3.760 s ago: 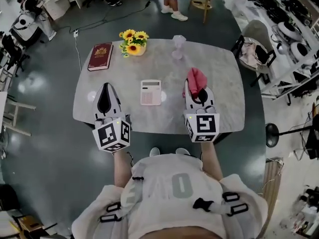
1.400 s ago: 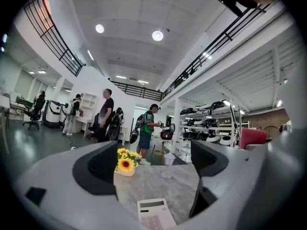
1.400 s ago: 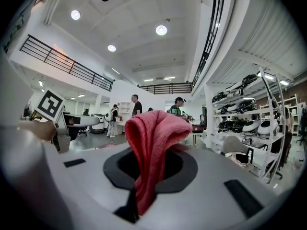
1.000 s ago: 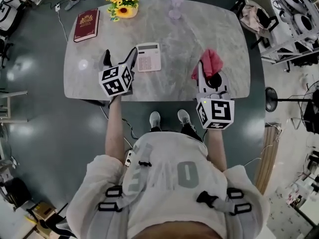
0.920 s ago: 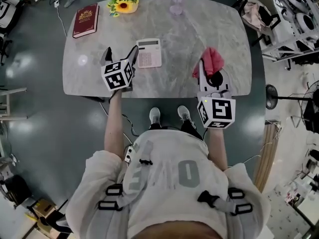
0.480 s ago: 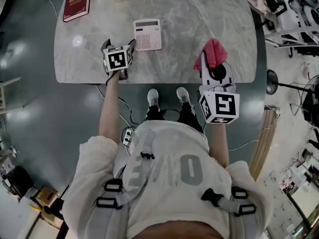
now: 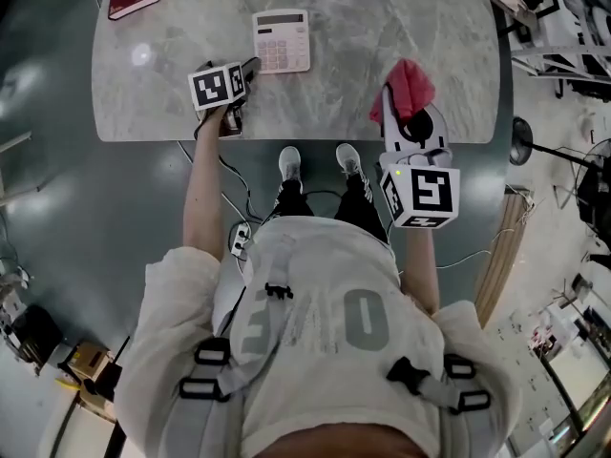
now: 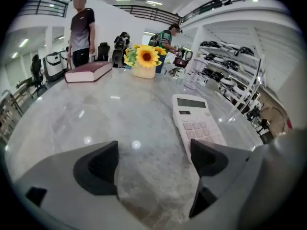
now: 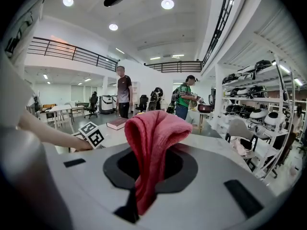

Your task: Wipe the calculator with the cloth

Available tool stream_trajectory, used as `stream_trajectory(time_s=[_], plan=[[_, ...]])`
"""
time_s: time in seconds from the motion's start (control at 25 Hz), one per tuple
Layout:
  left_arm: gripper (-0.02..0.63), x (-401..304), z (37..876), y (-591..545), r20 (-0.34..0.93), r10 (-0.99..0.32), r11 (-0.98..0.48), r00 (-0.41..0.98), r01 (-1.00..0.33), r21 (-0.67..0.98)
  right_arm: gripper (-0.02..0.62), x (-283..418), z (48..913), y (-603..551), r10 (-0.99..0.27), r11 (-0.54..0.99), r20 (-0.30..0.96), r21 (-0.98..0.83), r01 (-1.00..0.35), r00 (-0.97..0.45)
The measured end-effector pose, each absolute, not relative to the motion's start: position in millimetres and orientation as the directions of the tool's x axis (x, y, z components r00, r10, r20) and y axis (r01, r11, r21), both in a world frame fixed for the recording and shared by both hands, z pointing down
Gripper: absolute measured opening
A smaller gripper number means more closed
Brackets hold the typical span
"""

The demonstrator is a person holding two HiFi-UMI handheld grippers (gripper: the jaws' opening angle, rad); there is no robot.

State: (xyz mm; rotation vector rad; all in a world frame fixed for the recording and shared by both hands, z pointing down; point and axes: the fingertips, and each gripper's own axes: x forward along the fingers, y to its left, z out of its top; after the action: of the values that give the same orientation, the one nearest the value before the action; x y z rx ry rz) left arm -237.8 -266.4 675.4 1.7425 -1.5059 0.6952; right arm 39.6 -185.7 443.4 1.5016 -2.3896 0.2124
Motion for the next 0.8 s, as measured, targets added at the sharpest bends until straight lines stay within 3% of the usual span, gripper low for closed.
stream_trajectory(time_s=[0.4, 0.56, 0.68, 0.8], plan=[[0.463, -238.5, 676.7, -266.1, 0.805, -0.566, -0.056, 0.18, -0.982, 0.18, 0.057, 19.2, 449.4, -187.5, -0.831, 0.479, 0.353, 0.061, -0.876, -0.43], [0.463, -239.3, 675.9, -266.6, 0.803, -0.568, -0.058, 0.181, -0.982, 0.18, 0.057, 12.7, 446.5, -210.6, -0.827, 0.509, 0.369, 0.176, -0.842, -0.423], [0.463, -239.5, 677.8, -267.1, 0.806, -0.563, -0.058, 0.182, -0.982, 0.181, 0.057, 6.6, 445.9, -246.9, -0.821, 0.548, 0.412, 0.38, -0.745, -0.395], [0.465, -240.6, 678.7, -266.4, 0.798, -0.575, -0.06, 0.181, -0.982, 0.18, 0.057, -13.8, 449.1, -282.4, -0.771, 0.636, 0.469, 0.541, -0.55, -0.431]])
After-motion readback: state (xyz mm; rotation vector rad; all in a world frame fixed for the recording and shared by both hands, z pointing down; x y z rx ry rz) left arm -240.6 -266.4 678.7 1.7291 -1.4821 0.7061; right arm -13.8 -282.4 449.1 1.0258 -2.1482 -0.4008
